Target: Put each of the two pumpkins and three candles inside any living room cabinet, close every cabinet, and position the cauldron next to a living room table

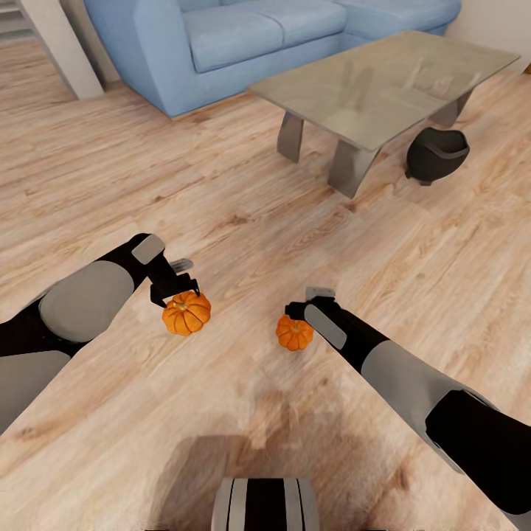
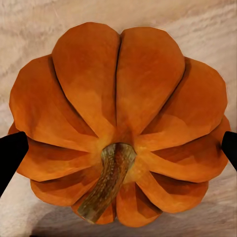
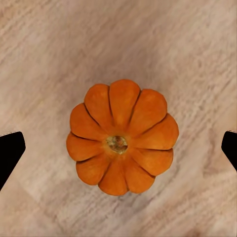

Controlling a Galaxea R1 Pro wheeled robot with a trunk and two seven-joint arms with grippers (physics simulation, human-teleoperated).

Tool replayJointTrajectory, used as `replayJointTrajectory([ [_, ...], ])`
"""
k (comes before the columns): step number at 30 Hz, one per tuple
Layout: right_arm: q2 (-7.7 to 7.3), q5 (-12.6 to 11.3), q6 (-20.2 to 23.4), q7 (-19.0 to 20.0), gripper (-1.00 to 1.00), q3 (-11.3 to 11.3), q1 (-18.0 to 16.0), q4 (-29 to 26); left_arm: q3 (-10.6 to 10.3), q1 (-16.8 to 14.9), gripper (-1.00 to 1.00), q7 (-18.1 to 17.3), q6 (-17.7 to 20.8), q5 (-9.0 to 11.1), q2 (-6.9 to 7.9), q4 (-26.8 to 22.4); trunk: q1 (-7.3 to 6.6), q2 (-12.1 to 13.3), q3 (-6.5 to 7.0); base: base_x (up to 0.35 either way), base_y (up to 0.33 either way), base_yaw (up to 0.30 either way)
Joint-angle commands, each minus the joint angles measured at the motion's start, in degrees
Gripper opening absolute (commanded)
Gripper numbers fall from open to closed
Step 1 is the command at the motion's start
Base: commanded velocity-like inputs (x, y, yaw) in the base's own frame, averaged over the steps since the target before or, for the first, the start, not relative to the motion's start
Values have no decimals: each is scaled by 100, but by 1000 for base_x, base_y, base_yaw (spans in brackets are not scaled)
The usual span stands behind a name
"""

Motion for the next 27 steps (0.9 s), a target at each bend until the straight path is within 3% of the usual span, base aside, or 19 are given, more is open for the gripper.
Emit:
replayJointTrajectory([
  [1, -2, -41, 6, -46, 100, 25, -7, -10, 22, -4, -100, 42, 14, 24, 0, -5, 1, -4, -26, 0, 0, 0],
  [9, -3, -32, 14, -58, 100, 13, -7, -124, 28, -3, -100, 41, 14, 24, 0, -5, 22, -14, -204, 0, 0, 0],
  [18, -17, -23, 9, -80, 100, 5, -7, -448, 22, -4, -100, 41, 14, 24, 8, -5, 22, -14, -204, 0, 0, 0],
  [27, -18, 10, -57, -527, 100, -17, -8, -801, 19, -4, -100, 41, 14, 18, 9, -4, 27, -17, -248, 0, 0, 0],
])
